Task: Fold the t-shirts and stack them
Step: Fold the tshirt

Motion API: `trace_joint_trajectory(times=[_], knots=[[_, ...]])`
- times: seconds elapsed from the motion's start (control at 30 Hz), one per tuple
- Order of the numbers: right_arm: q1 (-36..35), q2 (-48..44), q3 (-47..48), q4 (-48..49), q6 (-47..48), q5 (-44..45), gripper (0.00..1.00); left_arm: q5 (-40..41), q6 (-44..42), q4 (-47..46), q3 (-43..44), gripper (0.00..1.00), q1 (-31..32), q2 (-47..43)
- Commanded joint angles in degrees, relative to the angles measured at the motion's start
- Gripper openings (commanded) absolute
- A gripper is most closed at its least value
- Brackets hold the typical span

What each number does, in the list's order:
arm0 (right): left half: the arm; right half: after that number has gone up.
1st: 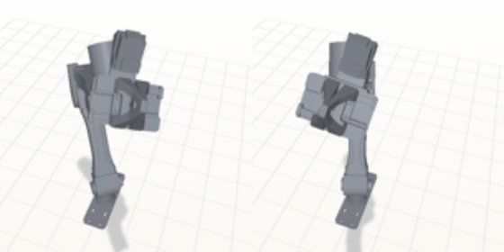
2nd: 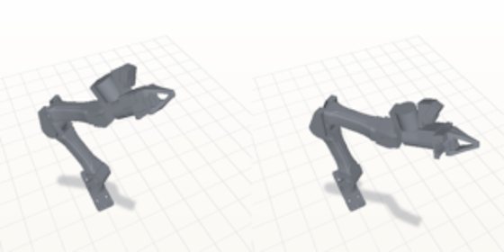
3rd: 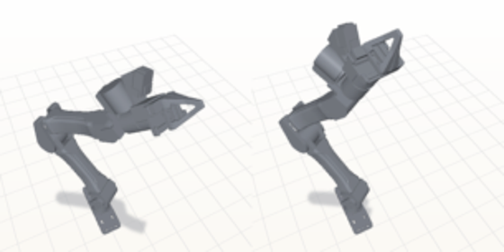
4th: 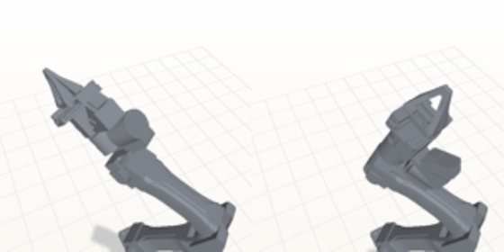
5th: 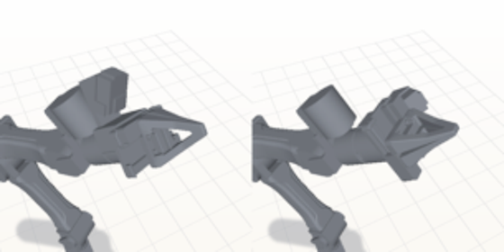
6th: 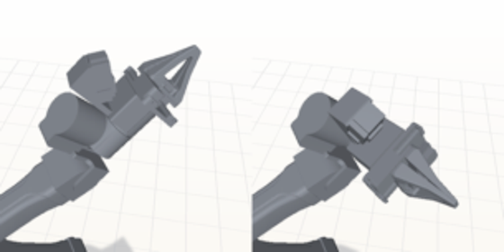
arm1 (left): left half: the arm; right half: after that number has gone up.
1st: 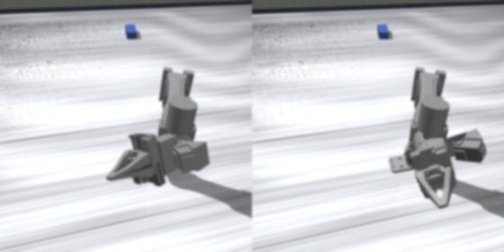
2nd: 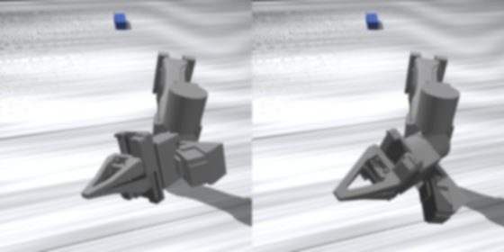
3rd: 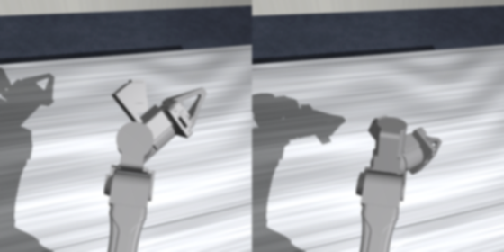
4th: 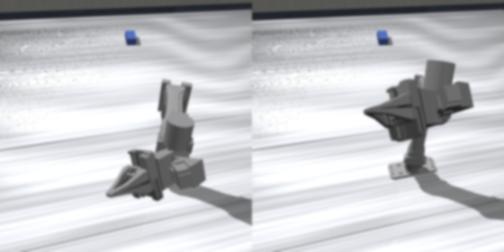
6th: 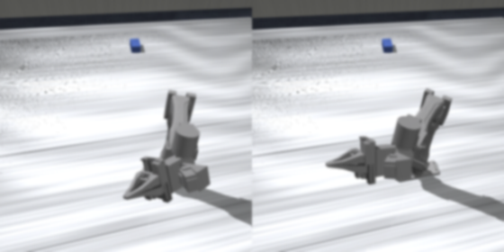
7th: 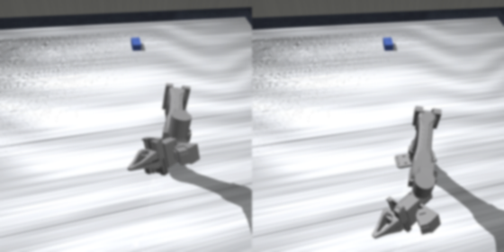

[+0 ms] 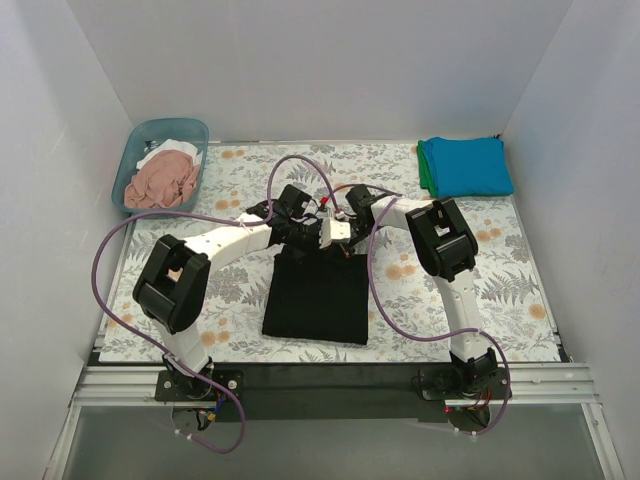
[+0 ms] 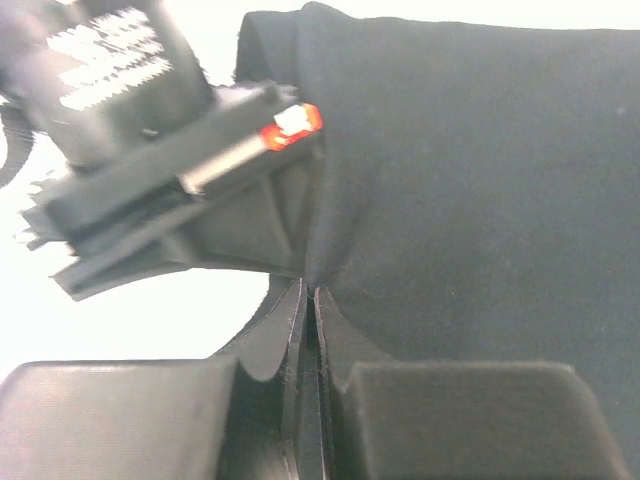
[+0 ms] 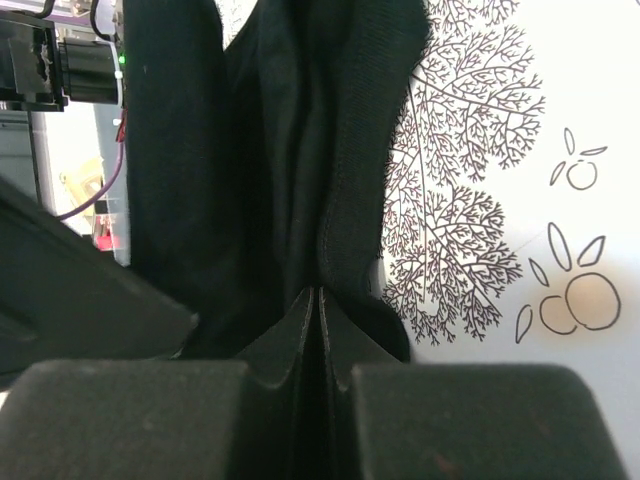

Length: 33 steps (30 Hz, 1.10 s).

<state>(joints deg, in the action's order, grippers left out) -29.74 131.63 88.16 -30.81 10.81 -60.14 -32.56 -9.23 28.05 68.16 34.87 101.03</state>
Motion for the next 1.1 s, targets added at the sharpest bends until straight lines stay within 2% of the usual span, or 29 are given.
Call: trace_joint_trajectory(times=[0.0,0.17,0.33,0.43,0.57,0.6,0.87,1.07], knots=[[-0.23,1.61,-2.03,0.75,2.20,3.36,0.10,1.35,-2.54,-2.21,3.55,0.00,-0.95,-0.05],[-0.23,1.35,-2.38,0.66,2.46,3.27,0.10,1.97,-4.21,-3.88,4.08,0.00,-1.74,1.53],[0.03,-0.76,0.60,-0.21,2.64,5.38,0.10,-1.98,-4.39,-3.18,0.84,0.00,-1.56,-0.30],[0.38,-2.78,4.90,-3.20,3.86,7.05,0.15,-3.13,-4.30,-3.18,-2.50,0.00,-1.04,-2.59],[0.47,-6.46,7.73,-6.54,6.33,8.81,0.31,-3.22,-4.39,-3.53,-6.98,0.00,0.54,-5.23],[0.38,-7.00,7.73,-7.16,6.77,8.72,0.32,-3.13,-4.30,-3.62,-7.77,0.00,0.90,-6.10],[0.38,-7.10,5.80,-12.08,11.34,3.98,0.29,-1.64,-3.33,-6.69,-16.64,0.00,6.25,-12.43],[-0.06,-2.89,5.36,-12.26,8.53,-5.41,0.26,1.79,-2.55,-9.07,-17.98,0.00,8.90,-15.08]])
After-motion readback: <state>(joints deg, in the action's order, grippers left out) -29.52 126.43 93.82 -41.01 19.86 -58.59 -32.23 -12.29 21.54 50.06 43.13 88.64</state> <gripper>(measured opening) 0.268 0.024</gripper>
